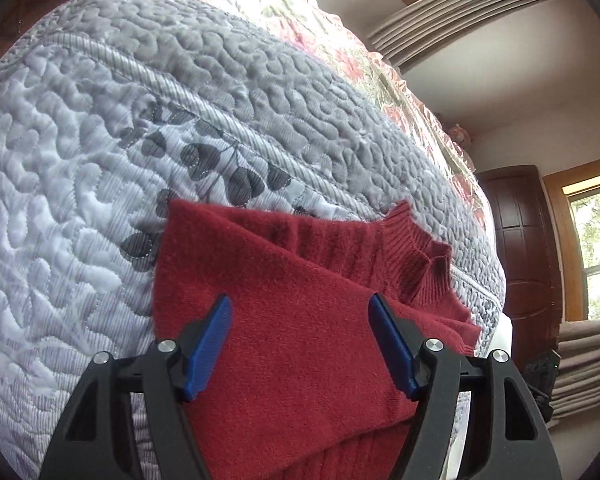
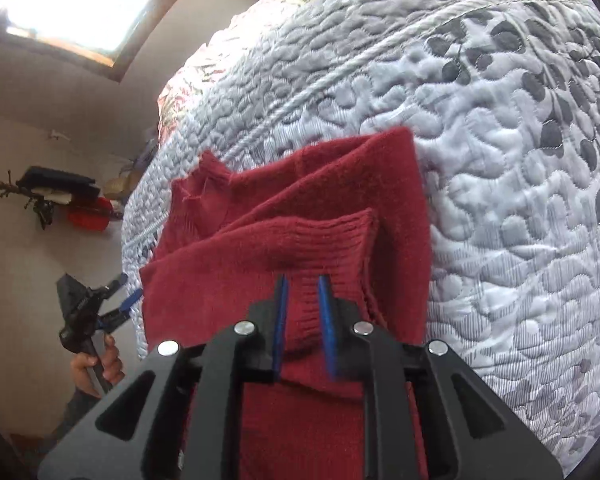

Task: Fold small clothes
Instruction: 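Pull the cuff with the right gripper to the sweater's side edge, release, then move both grippers to the sweater hem and grasp it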

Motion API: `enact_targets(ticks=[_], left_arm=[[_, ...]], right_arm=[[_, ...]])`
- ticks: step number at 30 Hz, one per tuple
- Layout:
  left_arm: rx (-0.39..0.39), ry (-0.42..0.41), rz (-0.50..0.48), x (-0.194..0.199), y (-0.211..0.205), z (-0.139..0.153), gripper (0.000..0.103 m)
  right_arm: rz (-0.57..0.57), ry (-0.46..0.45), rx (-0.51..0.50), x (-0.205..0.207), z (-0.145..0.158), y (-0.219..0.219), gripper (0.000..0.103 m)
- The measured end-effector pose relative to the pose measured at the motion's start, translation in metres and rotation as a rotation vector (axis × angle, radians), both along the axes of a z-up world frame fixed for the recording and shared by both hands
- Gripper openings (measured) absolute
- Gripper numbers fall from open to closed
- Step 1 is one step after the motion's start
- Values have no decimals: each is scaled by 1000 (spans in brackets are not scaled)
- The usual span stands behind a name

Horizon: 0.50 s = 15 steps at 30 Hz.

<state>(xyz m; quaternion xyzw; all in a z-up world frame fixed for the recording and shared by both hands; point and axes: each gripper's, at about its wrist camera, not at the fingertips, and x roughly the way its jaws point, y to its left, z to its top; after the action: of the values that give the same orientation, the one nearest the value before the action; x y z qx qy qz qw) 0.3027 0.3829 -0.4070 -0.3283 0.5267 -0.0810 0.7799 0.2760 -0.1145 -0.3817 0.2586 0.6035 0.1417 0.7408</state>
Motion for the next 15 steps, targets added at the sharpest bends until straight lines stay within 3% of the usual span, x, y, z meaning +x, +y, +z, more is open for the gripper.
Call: enact_targets(ticks=[3,4,6,10,15], left_arm=[[26,34,-3,-13,-2,-3,77],[40,61,-15,-16,-3,-10,77],[55,101,-26,-22,-4,-19,77],[53,57,-3,-45,4,8,77],[29,56,40,-119,29,39,80]], right_arm=[[-33,60,-28,-5,-29,-5,10],[-55,70,-24,-8,-35,-11,3],[-82,70,-9,-15,-31,-20,2],[-121,26,-24,-41,3,-36,35],[-104,70,-31,-98,18,-55,38]])
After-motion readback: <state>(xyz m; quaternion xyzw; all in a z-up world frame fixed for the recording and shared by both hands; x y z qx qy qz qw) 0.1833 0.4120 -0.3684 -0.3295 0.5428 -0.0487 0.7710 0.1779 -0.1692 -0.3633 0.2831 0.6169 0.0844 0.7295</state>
